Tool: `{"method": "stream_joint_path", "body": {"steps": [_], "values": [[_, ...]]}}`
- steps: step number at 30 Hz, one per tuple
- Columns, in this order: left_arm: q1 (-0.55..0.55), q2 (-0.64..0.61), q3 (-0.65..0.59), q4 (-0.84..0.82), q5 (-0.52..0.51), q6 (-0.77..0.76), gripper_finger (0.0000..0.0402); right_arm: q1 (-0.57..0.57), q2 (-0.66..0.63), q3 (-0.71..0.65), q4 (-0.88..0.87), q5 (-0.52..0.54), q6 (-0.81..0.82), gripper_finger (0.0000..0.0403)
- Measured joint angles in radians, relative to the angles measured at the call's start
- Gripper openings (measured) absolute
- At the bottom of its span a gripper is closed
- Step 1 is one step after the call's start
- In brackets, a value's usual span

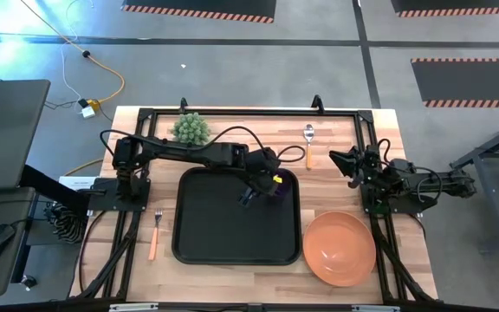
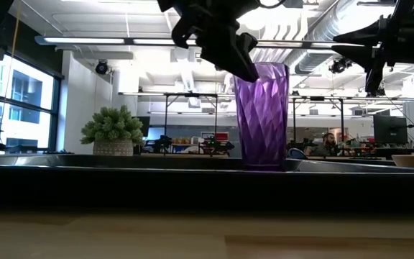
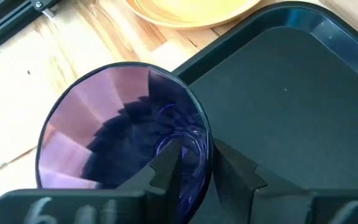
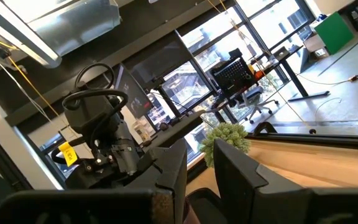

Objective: Pick and place plate/cup/fork/spoon on tray
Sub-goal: Put the purple cup on the top right of the black tray

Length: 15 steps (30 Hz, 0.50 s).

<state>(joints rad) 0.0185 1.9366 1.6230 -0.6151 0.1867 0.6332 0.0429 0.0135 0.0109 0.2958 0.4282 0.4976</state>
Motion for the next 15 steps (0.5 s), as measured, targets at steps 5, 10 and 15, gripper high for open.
{"method": "stream_joint_path", "body": {"steps": [5,10,15], "values": [[-0.005,0.000,0.000,0.016,-0.002,-0.002,0.0093,0.000,0.000,0.000,0.000,0.000,0.000,0.0071],[-0.021,0.000,0.000,0.022,-0.056,-0.001,0.0102,0.000,0.000,0.000,0.000,0.000,0.000,0.0071],[-0.026,0.000,0.000,0.022,-0.059,-0.039,0.0108,0.000,0.000,0.000,0.000,0.000,0.000,0.0071]]}}
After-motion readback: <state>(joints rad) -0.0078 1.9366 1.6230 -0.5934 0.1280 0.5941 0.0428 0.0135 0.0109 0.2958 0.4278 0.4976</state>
